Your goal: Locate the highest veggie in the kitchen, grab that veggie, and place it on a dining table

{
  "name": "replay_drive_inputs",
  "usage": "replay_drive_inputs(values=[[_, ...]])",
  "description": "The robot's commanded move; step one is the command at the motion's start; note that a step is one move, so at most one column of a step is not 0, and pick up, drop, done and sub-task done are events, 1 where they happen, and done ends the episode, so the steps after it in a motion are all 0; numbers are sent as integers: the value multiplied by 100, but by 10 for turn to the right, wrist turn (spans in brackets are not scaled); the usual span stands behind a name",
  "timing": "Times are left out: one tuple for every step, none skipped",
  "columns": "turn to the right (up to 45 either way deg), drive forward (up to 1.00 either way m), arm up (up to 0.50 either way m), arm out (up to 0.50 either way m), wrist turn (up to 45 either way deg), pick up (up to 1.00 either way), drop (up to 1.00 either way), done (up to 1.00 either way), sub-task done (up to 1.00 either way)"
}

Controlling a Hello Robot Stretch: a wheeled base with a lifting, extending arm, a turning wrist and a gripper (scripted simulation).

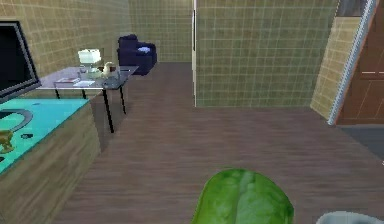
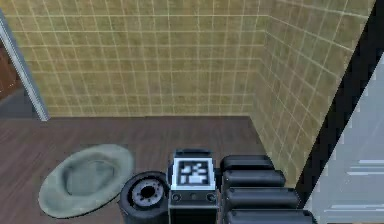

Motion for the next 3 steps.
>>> replay_drive_inputs(values=[[0, 100, 0, 0, 0, 0, 0, 0, 0], [450, 0, 0, 0, 0, 0, 0, 0, 0], [0, 50, 0, 0, 0, 0, 0, 0, 0]])
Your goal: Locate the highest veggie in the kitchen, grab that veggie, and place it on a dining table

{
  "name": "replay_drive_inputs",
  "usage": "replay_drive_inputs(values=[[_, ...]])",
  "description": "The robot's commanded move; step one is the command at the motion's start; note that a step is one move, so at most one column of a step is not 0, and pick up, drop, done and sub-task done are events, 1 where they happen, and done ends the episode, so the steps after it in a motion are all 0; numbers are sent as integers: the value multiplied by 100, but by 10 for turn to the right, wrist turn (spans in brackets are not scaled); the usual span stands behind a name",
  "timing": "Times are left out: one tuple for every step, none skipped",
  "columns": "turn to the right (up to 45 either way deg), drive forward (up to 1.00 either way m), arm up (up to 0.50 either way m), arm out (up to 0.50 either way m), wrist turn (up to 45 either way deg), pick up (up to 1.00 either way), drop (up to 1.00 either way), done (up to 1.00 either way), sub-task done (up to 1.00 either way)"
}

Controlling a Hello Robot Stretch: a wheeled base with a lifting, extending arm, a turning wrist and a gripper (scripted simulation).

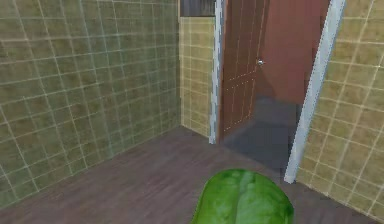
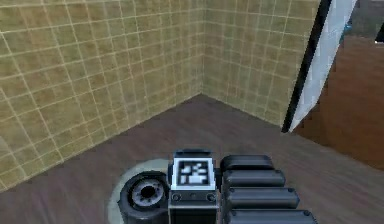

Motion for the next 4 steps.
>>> replay_drive_inputs(values=[[120, 0, 0, 0, 0, 0, 0, 0, 0], [0, 100, 0, 0, 0, 0, 0, 0, 0], [0, 70, 0, 0, 0, 0, 0, 0, 0], [300, 0, 0, 0, 0, 0, 0, 0, 0]])
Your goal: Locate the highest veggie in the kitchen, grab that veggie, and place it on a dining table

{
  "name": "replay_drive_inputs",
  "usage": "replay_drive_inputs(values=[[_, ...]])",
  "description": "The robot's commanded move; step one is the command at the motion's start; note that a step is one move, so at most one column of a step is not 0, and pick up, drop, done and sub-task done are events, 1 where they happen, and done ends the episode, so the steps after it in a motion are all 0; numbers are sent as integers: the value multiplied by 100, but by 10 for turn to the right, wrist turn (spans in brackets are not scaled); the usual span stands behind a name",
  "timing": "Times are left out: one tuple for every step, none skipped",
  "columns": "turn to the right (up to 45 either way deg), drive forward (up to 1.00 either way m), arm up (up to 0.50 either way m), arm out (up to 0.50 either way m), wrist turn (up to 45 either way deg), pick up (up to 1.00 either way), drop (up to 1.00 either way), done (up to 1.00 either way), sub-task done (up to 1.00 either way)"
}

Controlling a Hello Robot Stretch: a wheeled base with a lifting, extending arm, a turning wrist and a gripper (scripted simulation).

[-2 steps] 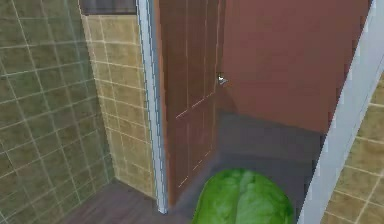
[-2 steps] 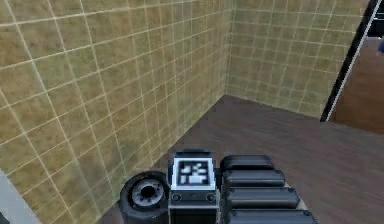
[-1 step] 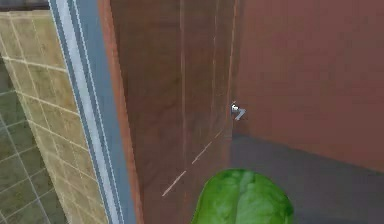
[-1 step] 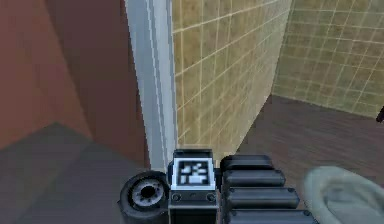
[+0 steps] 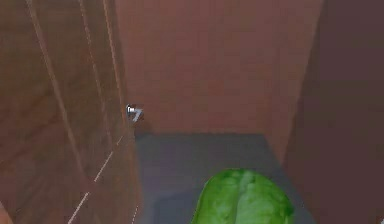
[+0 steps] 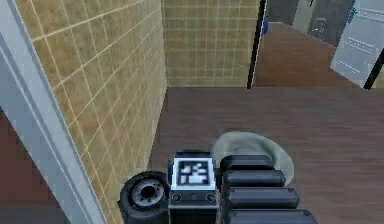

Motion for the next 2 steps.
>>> replay_drive_inputs(values=[[0, 100, 0, 0, 0, 0, 0, 0, 0], [0, 40, 0, 0, 0, 0, 0, 0, 0]])
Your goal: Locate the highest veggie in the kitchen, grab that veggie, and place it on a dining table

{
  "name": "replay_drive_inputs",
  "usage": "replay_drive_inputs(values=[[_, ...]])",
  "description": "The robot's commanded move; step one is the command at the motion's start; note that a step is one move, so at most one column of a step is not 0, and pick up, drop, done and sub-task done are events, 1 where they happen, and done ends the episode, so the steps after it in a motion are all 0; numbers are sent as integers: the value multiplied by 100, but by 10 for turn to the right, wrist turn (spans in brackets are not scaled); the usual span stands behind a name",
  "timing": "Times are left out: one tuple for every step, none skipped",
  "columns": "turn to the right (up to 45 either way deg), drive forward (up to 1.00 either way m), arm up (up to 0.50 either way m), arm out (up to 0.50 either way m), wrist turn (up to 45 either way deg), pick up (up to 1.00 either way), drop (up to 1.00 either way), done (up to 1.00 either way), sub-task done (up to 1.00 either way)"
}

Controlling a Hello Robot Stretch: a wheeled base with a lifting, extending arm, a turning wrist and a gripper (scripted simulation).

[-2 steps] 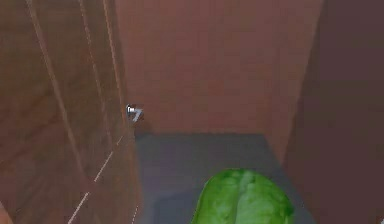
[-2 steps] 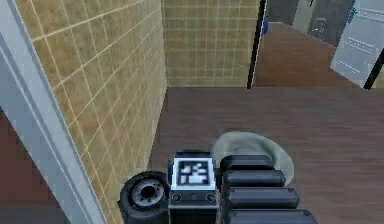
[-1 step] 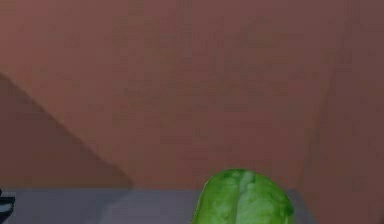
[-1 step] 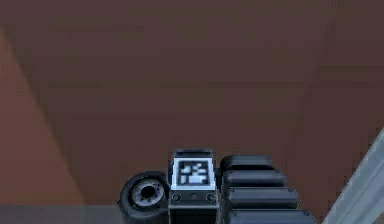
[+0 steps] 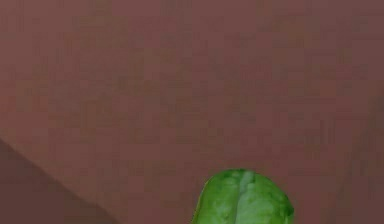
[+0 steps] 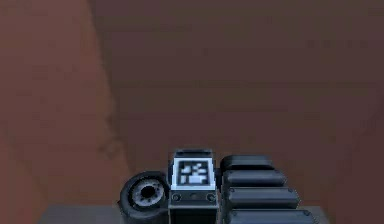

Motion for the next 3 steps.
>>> replay_drive_inputs(values=[[-420, 0, 0, 0, 0, 0, 0, 0, 0], [0, 25, 0, 0, 0, 0, 0, 0, 0], [-450, 0, 0, 0, 0, 0, 0, 0, 0]])
